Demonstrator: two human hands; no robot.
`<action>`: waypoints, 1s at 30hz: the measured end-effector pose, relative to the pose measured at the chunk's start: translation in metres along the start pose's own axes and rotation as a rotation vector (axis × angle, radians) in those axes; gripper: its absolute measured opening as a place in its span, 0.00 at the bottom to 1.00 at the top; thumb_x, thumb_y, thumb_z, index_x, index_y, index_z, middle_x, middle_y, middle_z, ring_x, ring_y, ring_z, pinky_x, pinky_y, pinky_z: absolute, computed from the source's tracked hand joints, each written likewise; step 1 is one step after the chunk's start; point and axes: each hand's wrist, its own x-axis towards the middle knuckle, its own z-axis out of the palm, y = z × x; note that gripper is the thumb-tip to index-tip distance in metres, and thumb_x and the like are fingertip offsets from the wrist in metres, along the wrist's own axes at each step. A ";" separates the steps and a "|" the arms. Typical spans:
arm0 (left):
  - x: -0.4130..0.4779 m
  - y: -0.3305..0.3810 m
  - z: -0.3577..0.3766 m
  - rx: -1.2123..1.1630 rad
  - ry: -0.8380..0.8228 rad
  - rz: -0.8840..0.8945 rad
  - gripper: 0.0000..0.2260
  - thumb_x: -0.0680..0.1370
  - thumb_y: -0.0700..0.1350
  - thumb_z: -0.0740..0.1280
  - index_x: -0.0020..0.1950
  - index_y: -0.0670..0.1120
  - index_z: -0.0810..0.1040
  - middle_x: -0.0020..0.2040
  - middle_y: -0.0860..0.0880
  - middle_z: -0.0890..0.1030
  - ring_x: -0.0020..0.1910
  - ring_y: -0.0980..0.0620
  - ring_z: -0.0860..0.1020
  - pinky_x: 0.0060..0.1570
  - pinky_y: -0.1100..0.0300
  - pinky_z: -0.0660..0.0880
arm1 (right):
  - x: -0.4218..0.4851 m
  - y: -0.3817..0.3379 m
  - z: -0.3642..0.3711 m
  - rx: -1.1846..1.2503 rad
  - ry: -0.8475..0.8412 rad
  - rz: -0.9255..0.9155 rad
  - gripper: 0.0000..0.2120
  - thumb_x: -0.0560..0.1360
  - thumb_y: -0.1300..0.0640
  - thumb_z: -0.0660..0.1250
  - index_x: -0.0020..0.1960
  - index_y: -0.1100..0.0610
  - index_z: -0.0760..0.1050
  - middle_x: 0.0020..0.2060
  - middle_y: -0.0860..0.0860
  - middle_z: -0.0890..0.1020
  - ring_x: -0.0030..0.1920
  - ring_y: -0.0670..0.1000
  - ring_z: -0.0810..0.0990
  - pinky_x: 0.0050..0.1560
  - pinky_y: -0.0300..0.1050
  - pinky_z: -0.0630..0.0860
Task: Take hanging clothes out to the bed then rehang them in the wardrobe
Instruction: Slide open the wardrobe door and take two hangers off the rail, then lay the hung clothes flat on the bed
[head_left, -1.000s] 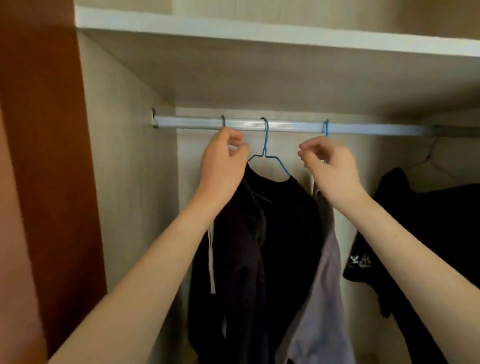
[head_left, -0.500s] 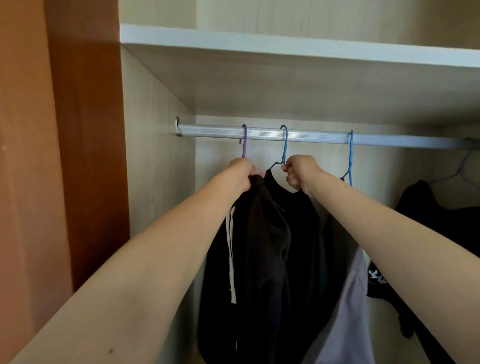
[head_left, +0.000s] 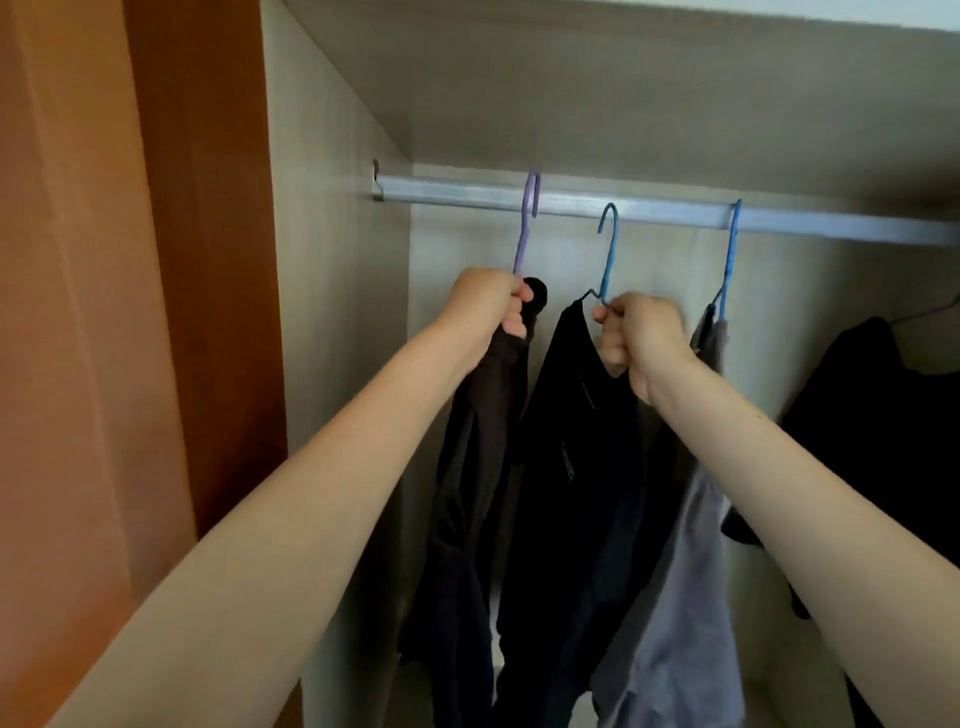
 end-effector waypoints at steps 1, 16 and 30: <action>-0.014 -0.015 -0.006 0.066 0.008 0.015 0.16 0.81 0.34 0.54 0.34 0.41 0.68 0.16 0.55 0.60 0.14 0.59 0.57 0.16 0.71 0.55 | -0.013 0.014 -0.005 -0.004 0.001 0.009 0.14 0.79 0.64 0.50 0.37 0.59 0.67 0.14 0.43 0.61 0.14 0.43 0.55 0.16 0.31 0.50; -0.197 -0.291 -0.156 0.202 -0.239 -0.492 0.14 0.83 0.38 0.56 0.37 0.41 0.69 0.22 0.55 0.59 0.18 0.59 0.56 0.20 0.69 0.53 | -0.269 0.288 -0.064 -0.215 0.360 0.256 0.17 0.79 0.65 0.56 0.33 0.56 0.72 0.19 0.45 0.62 0.20 0.44 0.58 0.23 0.36 0.55; -0.275 -0.261 -0.234 0.211 -1.261 -0.427 0.12 0.83 0.40 0.59 0.40 0.38 0.70 0.25 0.52 0.62 0.20 0.56 0.58 0.21 0.64 0.58 | -0.484 0.290 0.101 -0.170 1.328 0.095 0.15 0.78 0.67 0.56 0.33 0.61 0.70 0.20 0.45 0.60 0.21 0.45 0.55 0.21 0.33 0.52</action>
